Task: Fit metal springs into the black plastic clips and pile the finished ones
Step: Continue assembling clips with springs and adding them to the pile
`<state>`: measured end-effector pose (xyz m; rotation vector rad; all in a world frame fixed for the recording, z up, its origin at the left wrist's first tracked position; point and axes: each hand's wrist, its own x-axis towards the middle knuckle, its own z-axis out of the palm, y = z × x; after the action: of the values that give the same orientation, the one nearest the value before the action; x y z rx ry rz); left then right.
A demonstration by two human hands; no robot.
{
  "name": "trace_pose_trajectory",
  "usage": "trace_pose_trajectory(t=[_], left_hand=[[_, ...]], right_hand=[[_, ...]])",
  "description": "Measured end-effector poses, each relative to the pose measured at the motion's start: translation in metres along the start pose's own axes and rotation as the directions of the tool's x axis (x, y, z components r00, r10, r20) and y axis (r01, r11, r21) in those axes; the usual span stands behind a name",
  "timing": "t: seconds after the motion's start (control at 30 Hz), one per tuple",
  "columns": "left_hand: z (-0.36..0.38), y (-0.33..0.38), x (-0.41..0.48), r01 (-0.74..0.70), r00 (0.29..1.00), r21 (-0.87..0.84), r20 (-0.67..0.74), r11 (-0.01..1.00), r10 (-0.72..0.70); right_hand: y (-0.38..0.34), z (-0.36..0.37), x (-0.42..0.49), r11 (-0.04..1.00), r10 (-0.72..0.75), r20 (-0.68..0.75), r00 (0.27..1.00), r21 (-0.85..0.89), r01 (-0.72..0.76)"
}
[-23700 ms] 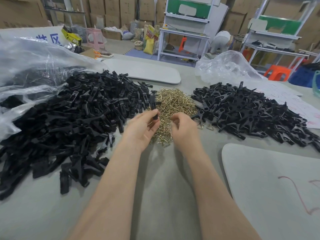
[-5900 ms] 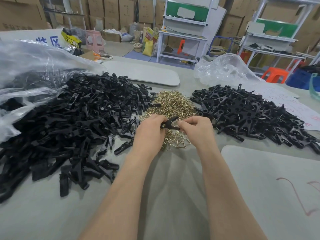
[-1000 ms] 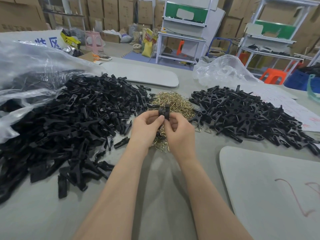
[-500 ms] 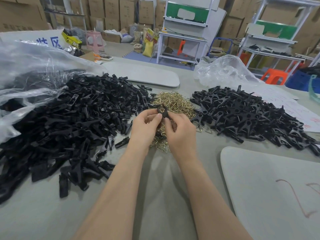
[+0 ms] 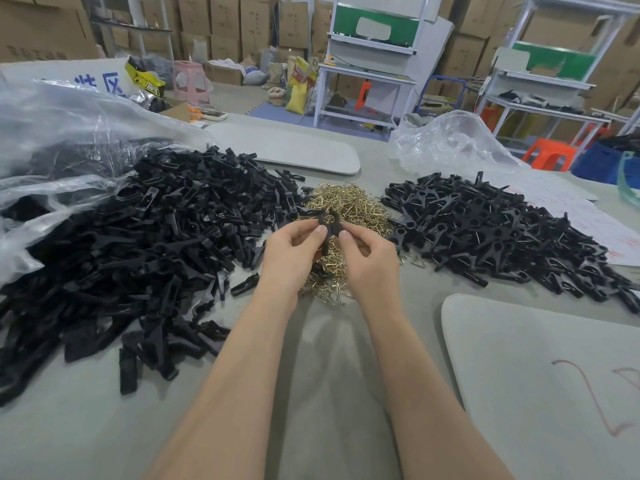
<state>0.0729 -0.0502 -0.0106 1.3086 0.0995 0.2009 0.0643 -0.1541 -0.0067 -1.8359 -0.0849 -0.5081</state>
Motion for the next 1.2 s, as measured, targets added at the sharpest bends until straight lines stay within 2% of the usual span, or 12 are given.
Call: trace_pose_trajectory(t=[0.37,0.6,0.73,0.83,0.9,1.0,1.07,1.1,1.13,1.2], left_hand=[[0.001,-0.001,0.002,0.019,1.0,0.012,0.016,1.0,-0.019],[0.0,0.0,0.0,0.02,0.999,0.011,0.031,1.0,-0.021],[-0.002,0.004,-0.002,0.073,0.991,-0.107,0.118,0.992,-0.06],[-0.004,0.009,-0.004,0.163,0.973,-0.205,0.198,0.965,-0.123],[-0.005,0.01,-0.005,0.218,0.953,-0.218,0.257,0.951,-0.159],[-0.007,0.01,-0.004,0.222,0.934,-0.179,0.321,0.959,-0.157],[-0.007,0.01,-0.005,0.207,0.936,-0.192,0.325,0.959,-0.137],[-0.006,0.011,-0.004,0.203,0.946,-0.225,0.298,0.953,-0.132],[-0.006,0.011,-0.004,0.203,0.959,-0.274,0.251,0.94,-0.134],[-0.008,0.012,-0.002,0.215,0.975,-0.425,0.142,0.88,-0.169]], right_hand=[[0.004,0.0,0.002,0.99,0.071,0.022,0.997,0.124,-0.073],[0.003,-0.001,0.0,0.986,0.037,0.044,0.998,0.164,-0.044],[0.0,-0.002,0.001,0.982,0.049,0.069,0.996,0.179,-0.06],[-0.001,-0.003,0.003,0.951,0.139,0.107,0.985,0.262,-0.162],[-0.002,-0.006,0.005,0.893,0.221,0.172,0.96,0.36,-0.27],[-0.005,-0.009,0.007,0.786,0.273,0.299,0.914,0.478,-0.391],[-0.006,-0.011,0.008,0.744,0.324,0.322,0.889,0.494,-0.45],[-0.006,-0.012,0.008,0.746,0.365,0.303,0.88,0.471,-0.471],[-0.006,-0.013,0.009,0.798,0.391,0.251,0.885,0.387,-0.462],[0.001,-0.018,0.009,0.939,0.345,0.105,0.933,-0.034,-0.343]])
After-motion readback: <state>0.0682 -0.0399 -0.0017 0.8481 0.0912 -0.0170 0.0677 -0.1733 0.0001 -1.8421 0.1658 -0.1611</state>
